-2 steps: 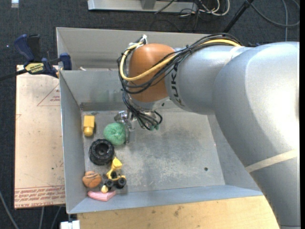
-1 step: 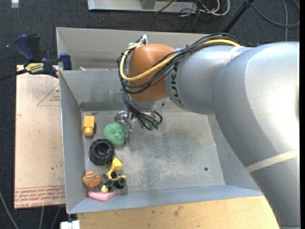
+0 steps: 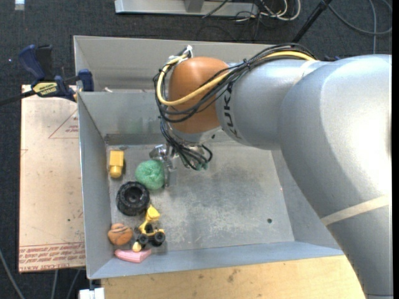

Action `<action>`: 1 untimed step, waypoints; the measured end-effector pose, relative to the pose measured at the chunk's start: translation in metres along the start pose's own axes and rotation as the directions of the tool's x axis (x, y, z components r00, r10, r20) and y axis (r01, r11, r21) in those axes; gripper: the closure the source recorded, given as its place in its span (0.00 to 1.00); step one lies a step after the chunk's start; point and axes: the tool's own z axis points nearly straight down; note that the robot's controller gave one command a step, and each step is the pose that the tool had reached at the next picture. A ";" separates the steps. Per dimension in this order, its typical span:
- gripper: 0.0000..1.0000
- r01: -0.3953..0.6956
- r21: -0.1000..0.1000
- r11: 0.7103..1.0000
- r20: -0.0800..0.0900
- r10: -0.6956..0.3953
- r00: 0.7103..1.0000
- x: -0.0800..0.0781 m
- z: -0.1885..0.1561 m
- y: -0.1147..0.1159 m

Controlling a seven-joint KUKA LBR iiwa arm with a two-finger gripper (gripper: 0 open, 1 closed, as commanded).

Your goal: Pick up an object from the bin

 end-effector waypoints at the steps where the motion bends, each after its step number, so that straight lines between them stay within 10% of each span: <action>1: 1.00 -0.024 0.001 1.000 -0.001 0.024 1.000 -0.007 -0.205 0.006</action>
Offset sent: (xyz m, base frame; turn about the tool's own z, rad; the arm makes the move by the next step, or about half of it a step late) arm 0.0000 0.0000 0.0000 0.0000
